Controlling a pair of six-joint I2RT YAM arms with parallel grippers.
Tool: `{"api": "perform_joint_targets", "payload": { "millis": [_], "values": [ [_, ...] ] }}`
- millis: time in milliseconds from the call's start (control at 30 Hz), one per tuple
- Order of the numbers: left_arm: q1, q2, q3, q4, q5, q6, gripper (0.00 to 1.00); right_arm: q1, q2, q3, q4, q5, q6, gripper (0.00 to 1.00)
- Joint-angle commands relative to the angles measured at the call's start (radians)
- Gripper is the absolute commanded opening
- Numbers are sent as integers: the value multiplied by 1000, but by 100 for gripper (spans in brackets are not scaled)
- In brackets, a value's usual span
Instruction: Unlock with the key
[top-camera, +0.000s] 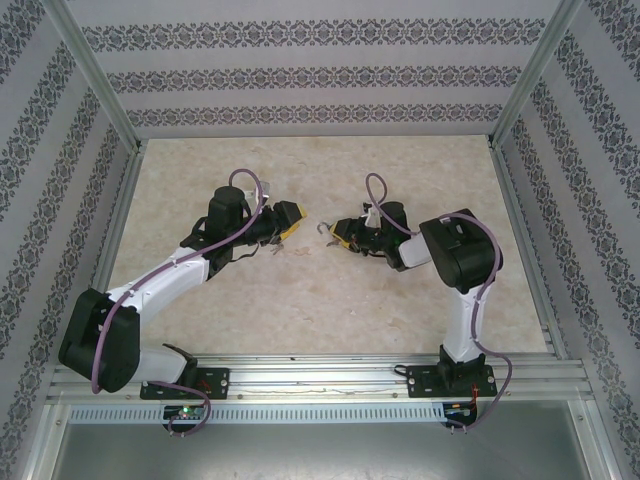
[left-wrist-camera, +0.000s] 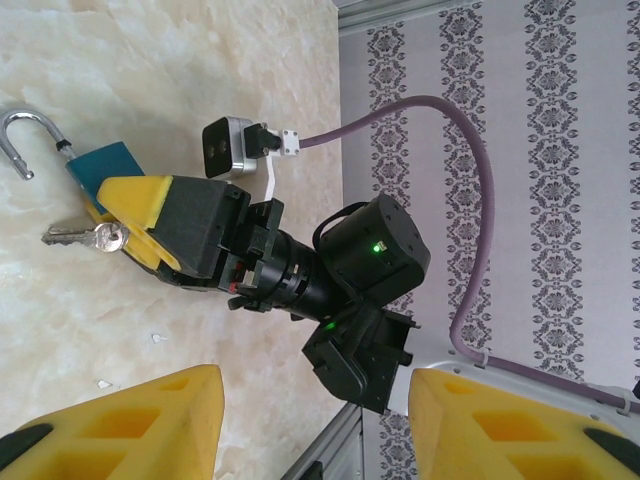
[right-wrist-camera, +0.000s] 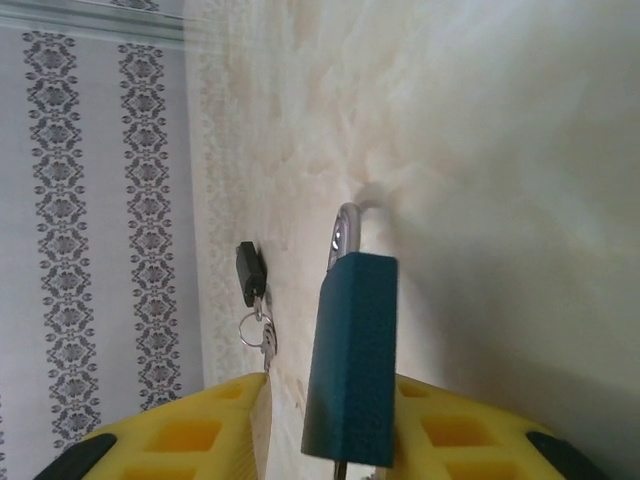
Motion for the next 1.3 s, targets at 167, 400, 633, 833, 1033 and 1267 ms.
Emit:
{"api": "perform_joint_targets", "payload": {
  "millis": [167,400,633,833,1033,1267],
  "values": [
    [6,-11,-24,78,17,-21,50,-32,-103,36,-544,51,-139,38],
    [6,-26,-37,74,12,-19,50,-52,-208,81,-859,116,-282,42],
    [10,-71,-61,8,-29,24,51,-107,-358,92,-1104,202,-419,44],
    [23,-113,-17,-259,-145,158,58,-123,-499,78,-1191,330,-478,48],
    [30,-150,84,-648,-397,326,87,-124,-608,84,-1266,491,-536,55],
    [81,-161,179,-931,-700,401,100,-117,-700,132,-1327,673,-609,98]
  ]
}}
